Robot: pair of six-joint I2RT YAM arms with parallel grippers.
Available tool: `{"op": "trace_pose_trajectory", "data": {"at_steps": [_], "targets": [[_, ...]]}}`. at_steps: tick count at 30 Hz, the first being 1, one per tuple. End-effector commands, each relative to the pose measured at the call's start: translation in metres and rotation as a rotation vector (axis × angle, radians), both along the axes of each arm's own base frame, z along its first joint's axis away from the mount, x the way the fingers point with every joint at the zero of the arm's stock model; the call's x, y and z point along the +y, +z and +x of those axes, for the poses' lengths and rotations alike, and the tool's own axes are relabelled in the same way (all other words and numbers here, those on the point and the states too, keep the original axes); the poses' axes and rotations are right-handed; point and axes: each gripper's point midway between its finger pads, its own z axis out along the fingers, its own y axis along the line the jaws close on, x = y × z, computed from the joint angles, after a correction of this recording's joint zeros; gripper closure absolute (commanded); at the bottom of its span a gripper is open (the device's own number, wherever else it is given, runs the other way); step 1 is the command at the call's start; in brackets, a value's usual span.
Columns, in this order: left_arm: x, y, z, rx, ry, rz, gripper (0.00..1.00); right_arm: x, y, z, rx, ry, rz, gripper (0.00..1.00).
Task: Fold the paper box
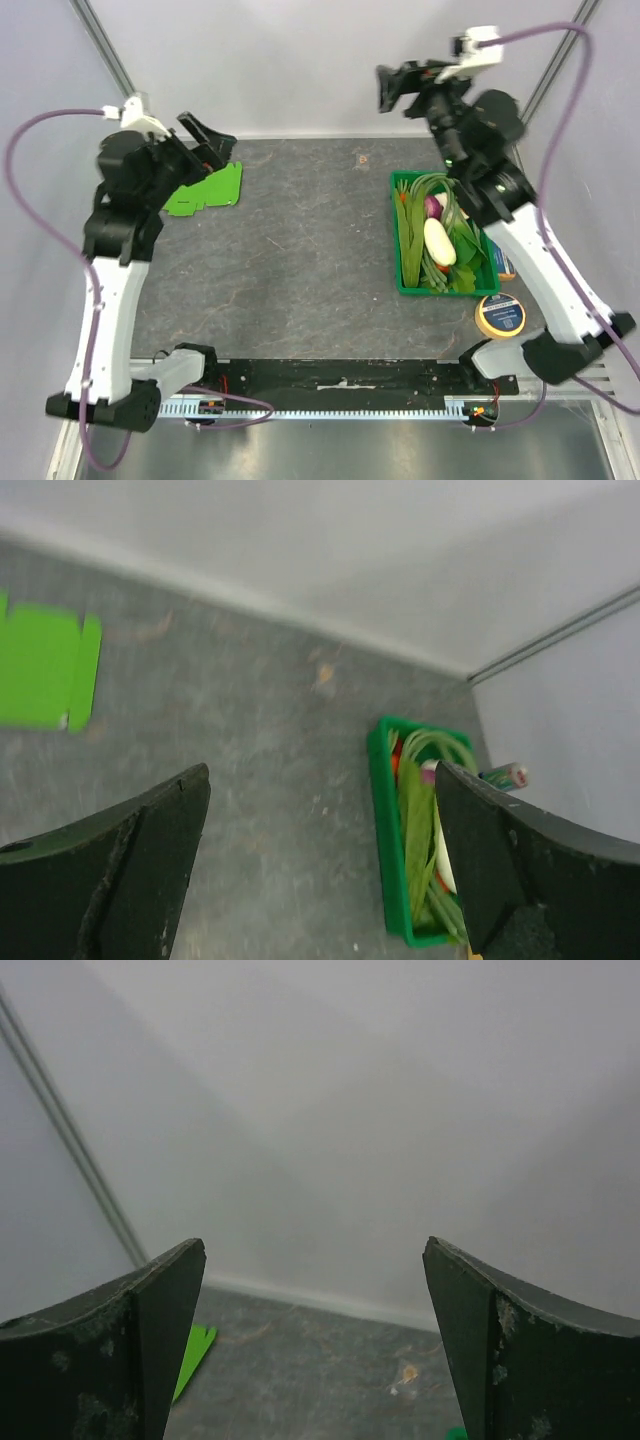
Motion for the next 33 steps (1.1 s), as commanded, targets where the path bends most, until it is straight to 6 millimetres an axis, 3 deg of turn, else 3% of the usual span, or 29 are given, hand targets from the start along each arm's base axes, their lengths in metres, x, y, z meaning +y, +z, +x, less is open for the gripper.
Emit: {"op": "trace_pose_trajectory", "data": {"at_steps": [1,2,3,4,5,6,7,8,9,10,11,12,16,19,20,21,23,24,28,29,31,33], "targets": [[0.006,-0.108,0.021,0.394,0.094,-0.236,0.00,0.080,-0.046,0.013,0.166,0.307,0.010,0.02],[0.004,-0.147,0.023,0.496,0.097,-0.322,0.00,0.098,-0.060,0.017,0.206,0.375,0.017,0.02],[0.011,-0.148,0.034,0.468,0.047,-0.424,0.00,0.112,-0.064,0.015,0.218,0.450,0.034,0.02],[0.017,-0.162,0.037,0.481,0.049,-0.496,0.00,0.132,-0.072,0.006,0.245,0.569,0.040,0.02],[0.021,-0.210,0.031,0.585,0.096,-0.629,0.00,0.146,-0.082,0.003,0.293,0.643,0.083,0.02],[0.037,-0.219,0.033,0.555,0.113,-0.708,0.00,0.156,-0.088,0.002,0.300,0.699,0.108,0.02],[0.046,-0.209,0.040,0.432,0.104,-0.731,0.01,0.162,-0.089,-0.002,0.301,0.747,0.130,0.02],[0.053,-0.243,0.032,0.475,0.170,-0.814,0.01,0.170,-0.092,-0.011,0.324,0.822,0.160,0.02],[0.070,-0.252,0.032,0.442,0.246,-0.838,0.00,0.173,-0.097,-0.012,0.317,0.846,0.179,0.02],[0.079,-0.244,0.032,0.354,0.264,-0.836,0.00,0.174,-0.099,-0.014,0.318,0.863,0.191,0.02],[0.087,-0.264,0.027,0.365,0.322,-0.841,0.00,0.175,-0.099,-0.016,0.317,0.875,0.201,0.02],[0.106,-0.270,0.027,0.327,0.427,-0.821,0.00,0.175,-0.104,-0.016,0.325,0.875,0.212,0.02],[0.138,-0.298,0.023,0.307,0.618,-0.814,0.00,0.173,-0.111,-0.014,0.336,0.855,0.210,0.02],[0.158,-0.314,0.035,0.338,0.706,-0.771,0.02,0.171,-0.111,-0.013,0.331,0.838,0.199,0.02],[0.162,-0.309,0.045,0.336,0.708,-0.787,0.02,0.170,-0.111,-0.013,0.328,0.837,0.194,0.02],[0.158,-0.324,0.054,0.390,0.685,-0.814,0.04,0.170,-0.113,-0.013,0.334,0.832,0.191,0.02],[0.154,-0.324,0.073,0.389,0.637,-0.892,0.07,0.169,-0.114,-0.012,0.330,0.822,0.181,0.02],[0.148,-0.335,0.086,0.405,0.601,-0.926,0.08,0.169,-0.117,-0.012,0.337,0.820,0.176,0.02],[0.134,-0.353,0.116,0.392,0.596,-1.040,0.05,0.170,-0.124,-0.006,0.351,0.803,0.163,0.02],[0.130,-0.350,0.126,0.383,0.592,-1.068,0.05,0.171,-0.126,-0.005,0.353,0.800,0.161,0.02],[0.121,-0.365,0.139,0.401,0.624,-1.059,0.06,0.172,-0.129,-0.003,0.361,0.799,0.159,0.02],[0.116,-0.365,0.156,0.368,0.646,-1.051,0.08,0.172,-0.133,0.000,0.367,0.791,0.157,0.02]]}}
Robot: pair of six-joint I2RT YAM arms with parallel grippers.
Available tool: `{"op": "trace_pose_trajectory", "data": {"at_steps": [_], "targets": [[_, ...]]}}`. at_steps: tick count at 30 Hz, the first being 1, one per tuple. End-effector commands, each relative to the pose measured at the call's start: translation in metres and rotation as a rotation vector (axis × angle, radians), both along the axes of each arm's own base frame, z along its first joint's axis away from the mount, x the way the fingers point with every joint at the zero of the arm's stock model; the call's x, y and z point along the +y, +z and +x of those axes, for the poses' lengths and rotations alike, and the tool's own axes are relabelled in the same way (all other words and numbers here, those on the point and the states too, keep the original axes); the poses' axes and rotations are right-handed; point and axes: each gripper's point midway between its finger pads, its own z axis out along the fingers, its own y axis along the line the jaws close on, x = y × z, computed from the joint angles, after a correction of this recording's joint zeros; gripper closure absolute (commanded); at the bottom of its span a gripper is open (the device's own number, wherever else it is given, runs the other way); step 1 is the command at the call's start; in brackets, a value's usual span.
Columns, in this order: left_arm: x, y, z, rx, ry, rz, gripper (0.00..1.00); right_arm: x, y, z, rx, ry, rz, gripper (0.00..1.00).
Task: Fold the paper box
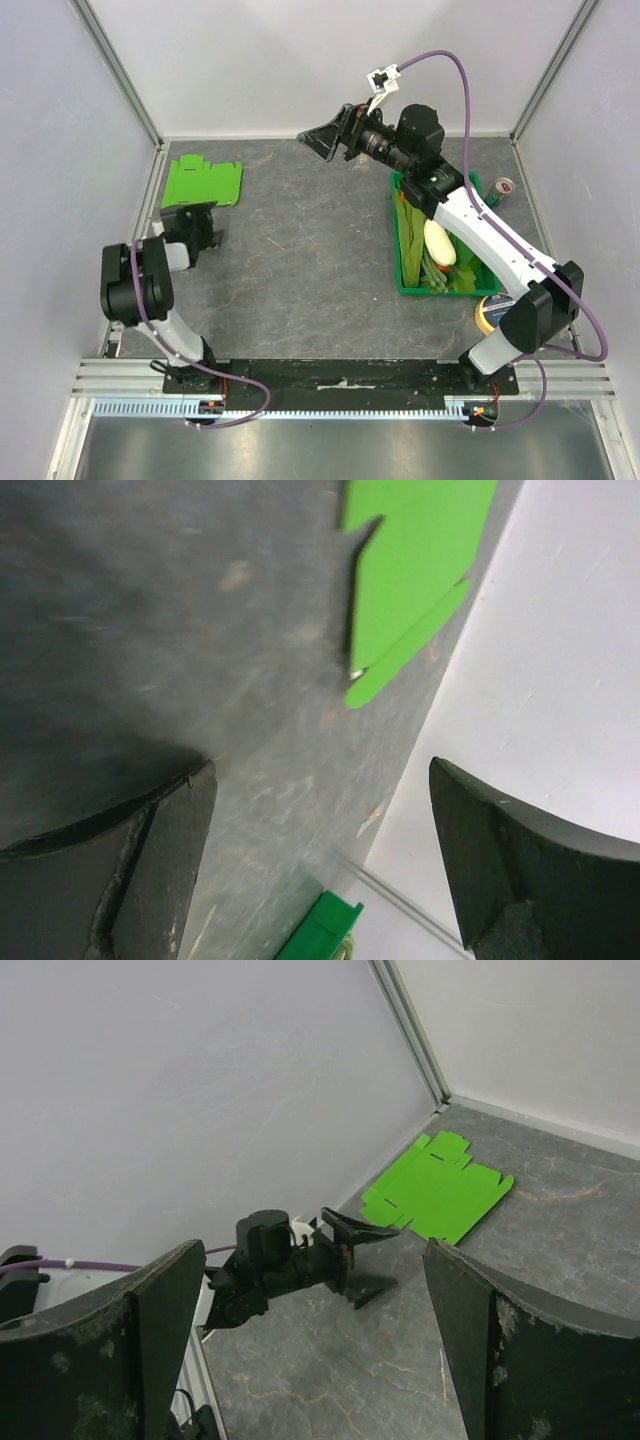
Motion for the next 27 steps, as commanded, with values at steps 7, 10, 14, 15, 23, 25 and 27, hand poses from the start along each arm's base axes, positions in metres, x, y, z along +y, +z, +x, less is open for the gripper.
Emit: {"op": "trace_pose_trajectory", "data": {"at_steps": [7,10,14,15,23,25,27], "targets": [[0.004,0.002,0.082,-0.155,0.213,0.023,0.24,-0.009,0.012,0.001,-0.074,-0.048,-0.028,0.02],[0.008,-0.016,0.078,-0.102,0.241,0.034,0.27,-0.011,0.012,0.003,-0.077,-0.061,-0.042,0.02],[0.006,-0.030,0.078,-0.067,0.248,0.045,0.31,-0.009,0.009,0.007,-0.065,-0.065,-0.044,0.02],[0.007,-0.037,0.077,-0.047,0.251,0.055,0.34,-0.008,0.007,0.007,-0.061,-0.065,-0.045,0.02],[0.017,-0.047,0.086,-0.067,0.213,0.164,0.77,-0.015,-0.005,0.013,-0.042,-0.115,-0.060,0.02],[0.014,-0.043,0.090,-0.097,0.169,0.172,0.87,-0.018,-0.012,0.013,-0.029,-0.129,-0.059,0.02],[0.008,-0.031,0.092,-0.127,0.115,0.192,0.94,-0.019,-0.027,0.012,0.006,-0.140,-0.069,0.02]]}}
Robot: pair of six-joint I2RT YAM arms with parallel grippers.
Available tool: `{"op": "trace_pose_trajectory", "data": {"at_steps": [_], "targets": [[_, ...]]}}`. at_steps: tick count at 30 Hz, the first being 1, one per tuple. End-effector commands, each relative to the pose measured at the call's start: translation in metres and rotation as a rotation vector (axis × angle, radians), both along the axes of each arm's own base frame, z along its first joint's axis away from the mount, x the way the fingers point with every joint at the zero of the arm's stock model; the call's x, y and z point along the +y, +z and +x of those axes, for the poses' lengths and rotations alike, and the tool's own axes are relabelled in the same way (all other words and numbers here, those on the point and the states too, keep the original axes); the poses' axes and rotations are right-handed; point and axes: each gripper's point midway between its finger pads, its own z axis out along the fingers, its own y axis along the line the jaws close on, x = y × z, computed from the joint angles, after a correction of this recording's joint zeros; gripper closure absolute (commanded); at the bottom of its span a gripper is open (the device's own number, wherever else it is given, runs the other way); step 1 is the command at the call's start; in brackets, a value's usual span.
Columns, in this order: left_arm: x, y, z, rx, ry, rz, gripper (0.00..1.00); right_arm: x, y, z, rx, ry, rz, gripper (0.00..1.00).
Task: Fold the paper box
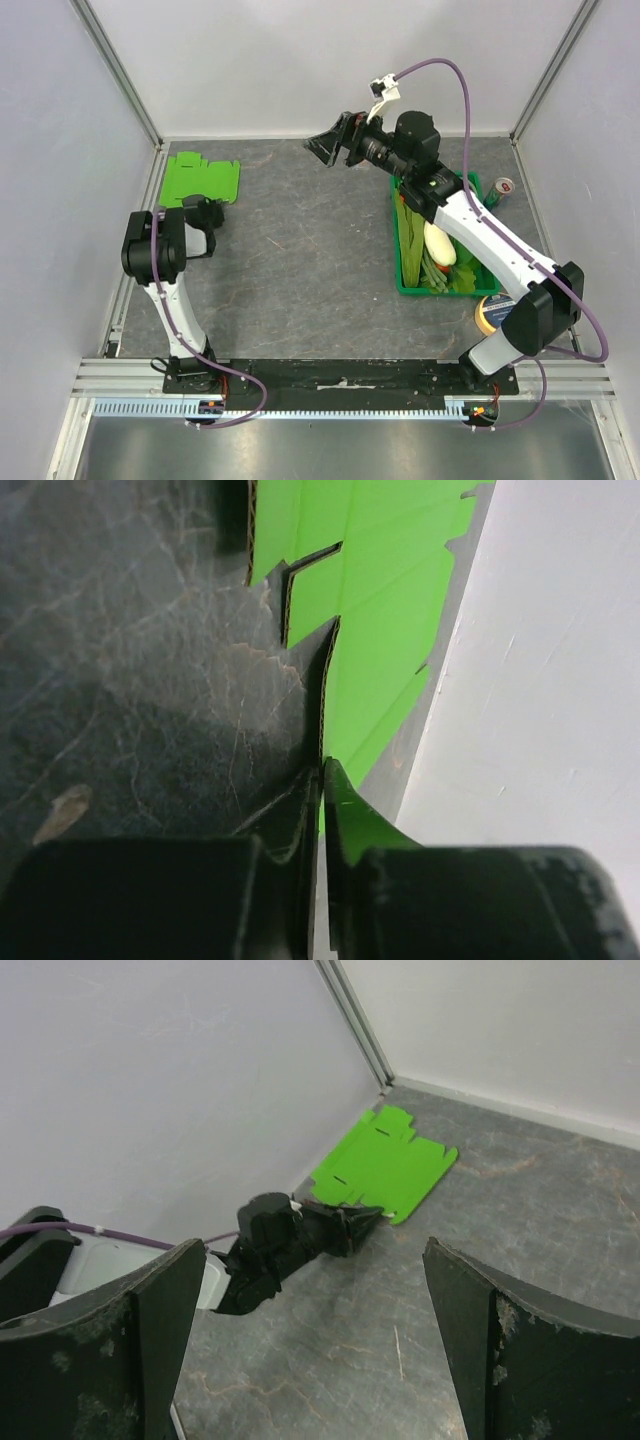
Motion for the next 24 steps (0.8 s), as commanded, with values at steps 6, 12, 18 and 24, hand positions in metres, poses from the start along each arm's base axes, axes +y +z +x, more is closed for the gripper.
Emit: {"op": "trace_pose_trajectory", "data": {"at_steps": [6,12,18,24], "targets": [[-0.035,0.061,-0.032,-0.070,-0.338,0.248,0.98,-0.004,-0.063,-0.027,0.113,-0.012,-0.063,0.02],[-0.087,0.065,-0.124,-0.027,-0.650,0.230,0.98,-0.007,-0.137,-0.048,0.251,0.059,-0.279,0.02],[-0.139,0.110,-0.192,-0.184,-1.025,0.303,0.98,-0.035,-0.179,-0.041,0.426,0.150,-0.282,0.02],[-0.166,0.142,-0.247,-0.329,-1.257,0.365,0.98,-0.039,-0.208,-0.056,0.405,0.286,-0.250,0.02]]}}
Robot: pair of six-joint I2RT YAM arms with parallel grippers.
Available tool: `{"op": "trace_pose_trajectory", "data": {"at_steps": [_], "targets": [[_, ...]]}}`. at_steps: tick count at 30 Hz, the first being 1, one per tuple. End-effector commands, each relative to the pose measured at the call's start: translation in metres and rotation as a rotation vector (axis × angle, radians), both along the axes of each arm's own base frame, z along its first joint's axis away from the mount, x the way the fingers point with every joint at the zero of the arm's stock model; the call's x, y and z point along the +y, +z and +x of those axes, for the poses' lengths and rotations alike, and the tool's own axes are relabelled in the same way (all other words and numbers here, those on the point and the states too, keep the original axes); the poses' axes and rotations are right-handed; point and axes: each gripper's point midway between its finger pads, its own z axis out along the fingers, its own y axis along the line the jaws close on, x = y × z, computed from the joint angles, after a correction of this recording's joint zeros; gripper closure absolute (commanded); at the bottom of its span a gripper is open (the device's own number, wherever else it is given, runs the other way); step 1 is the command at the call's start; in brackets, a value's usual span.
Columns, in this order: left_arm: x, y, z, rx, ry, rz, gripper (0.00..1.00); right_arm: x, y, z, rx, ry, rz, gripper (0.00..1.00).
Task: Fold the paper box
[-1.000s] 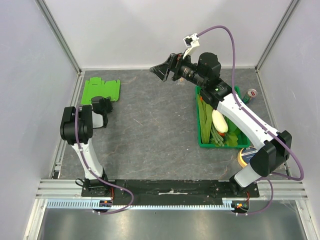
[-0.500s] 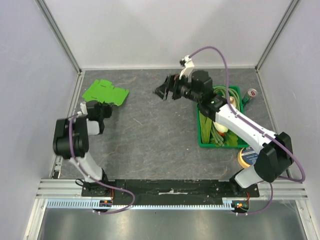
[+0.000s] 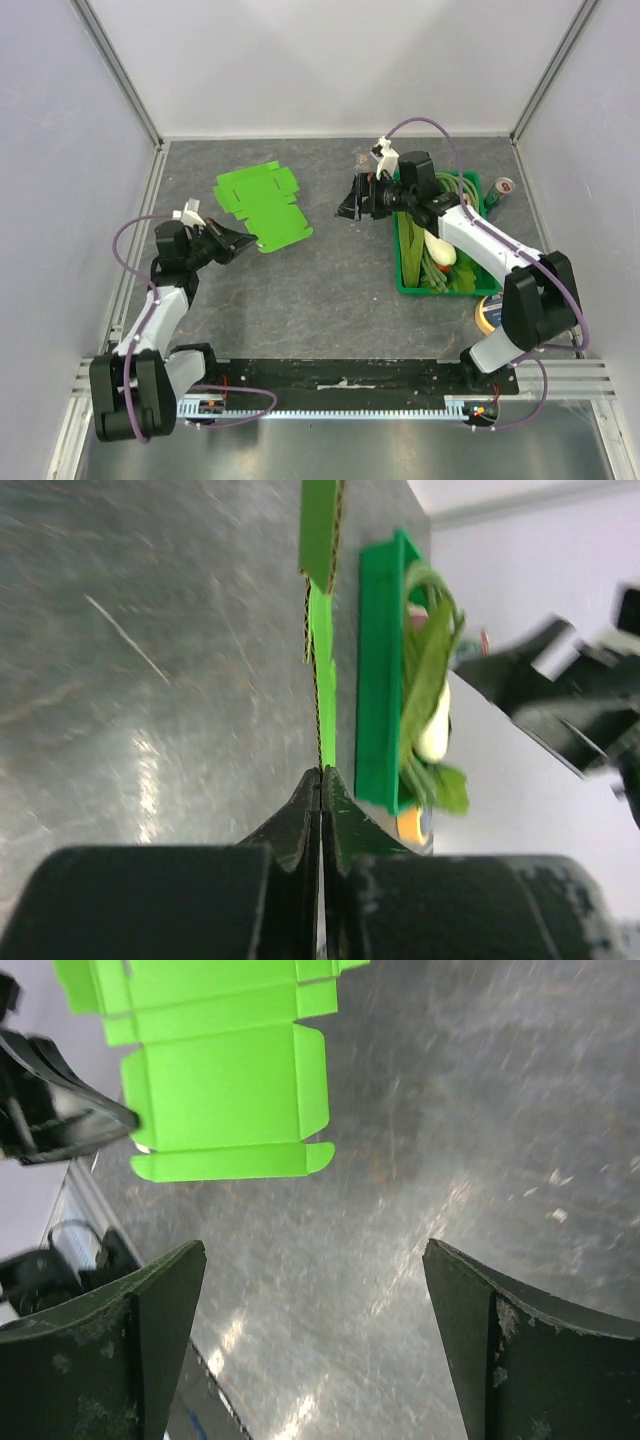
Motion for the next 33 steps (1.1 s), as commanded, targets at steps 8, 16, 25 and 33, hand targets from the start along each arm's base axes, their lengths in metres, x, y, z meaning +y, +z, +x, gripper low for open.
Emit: {"op": "trace_pose_trajectory", "data": {"at_steps": [8,16,25,33], "targets": [[-0.057,0.044,-0.094,-0.181,-0.473,-0.026,0.98,0.029,0.005,-0.036,-0.128,0.352,0.267,0.02],[-0.070,0.060,-0.111,-0.240,-0.602,-0.062,0.98,0.034,0.030,-0.015,-0.197,0.338,0.366,0.10],[-0.070,0.066,-0.113,-0.252,-0.609,-0.070,0.94,0.018,0.052,-0.052,-0.117,0.356,0.604,0.84],[-0.059,0.095,-0.098,-0.392,-0.393,-0.007,0.30,0.001,0.080,-0.068,-0.067,0.275,0.688,1.00]]}}
